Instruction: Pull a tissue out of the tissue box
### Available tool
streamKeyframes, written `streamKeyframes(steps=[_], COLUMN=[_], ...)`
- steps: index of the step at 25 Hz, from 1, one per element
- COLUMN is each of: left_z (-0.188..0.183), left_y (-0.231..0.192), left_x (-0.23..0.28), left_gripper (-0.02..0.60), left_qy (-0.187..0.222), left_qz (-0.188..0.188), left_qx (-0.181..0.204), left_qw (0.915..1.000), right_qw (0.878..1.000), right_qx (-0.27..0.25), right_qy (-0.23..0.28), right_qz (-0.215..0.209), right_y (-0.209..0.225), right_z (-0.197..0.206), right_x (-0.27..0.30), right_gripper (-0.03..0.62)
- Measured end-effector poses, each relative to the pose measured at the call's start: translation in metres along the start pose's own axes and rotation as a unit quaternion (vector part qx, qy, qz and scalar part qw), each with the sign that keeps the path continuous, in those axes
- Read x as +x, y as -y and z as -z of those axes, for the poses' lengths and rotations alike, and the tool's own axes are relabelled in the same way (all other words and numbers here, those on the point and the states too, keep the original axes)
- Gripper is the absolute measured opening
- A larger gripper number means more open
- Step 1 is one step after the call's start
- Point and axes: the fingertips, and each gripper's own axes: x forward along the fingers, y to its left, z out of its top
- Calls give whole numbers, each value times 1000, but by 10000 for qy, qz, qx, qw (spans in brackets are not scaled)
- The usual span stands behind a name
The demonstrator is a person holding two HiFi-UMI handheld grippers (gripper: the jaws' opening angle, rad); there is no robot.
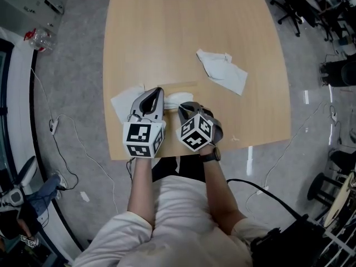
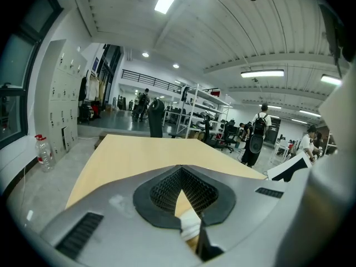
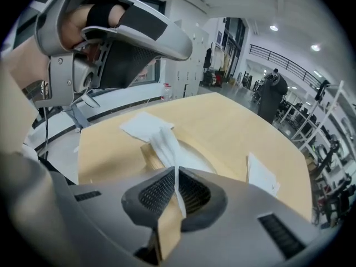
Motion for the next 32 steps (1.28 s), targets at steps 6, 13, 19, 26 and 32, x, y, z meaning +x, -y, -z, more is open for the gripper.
streamKeyframes(steps=[6,13,19,26,32], left_z=[-9,-35,-62,-101,-149], left_y=[-3,-2,-1,0,2], left_x=[-10,-28,-46,-63,-82], left_gripper=[2,2,2,2,2], left_qy=[87,349,616,1011,1509], left_qz=[-61,-65,-108,-103,-129], left_qx=[38,151,248,425,566], left_qw=[9999,9993,9977,9939,9868], right_qw=[9998,9973,9939,9826,9543], right_qx=[35,281,319,555,819], right_qy=[152,661,975,1640,2600], right_qz=[95,179,414,674,1226], right_y=[6,9,17,38,68], right_z=[-11,-40,-60,-95,-151], right_x=[-8,-34,-63,-106,-175], right_gripper=[9,9,8,8,8])
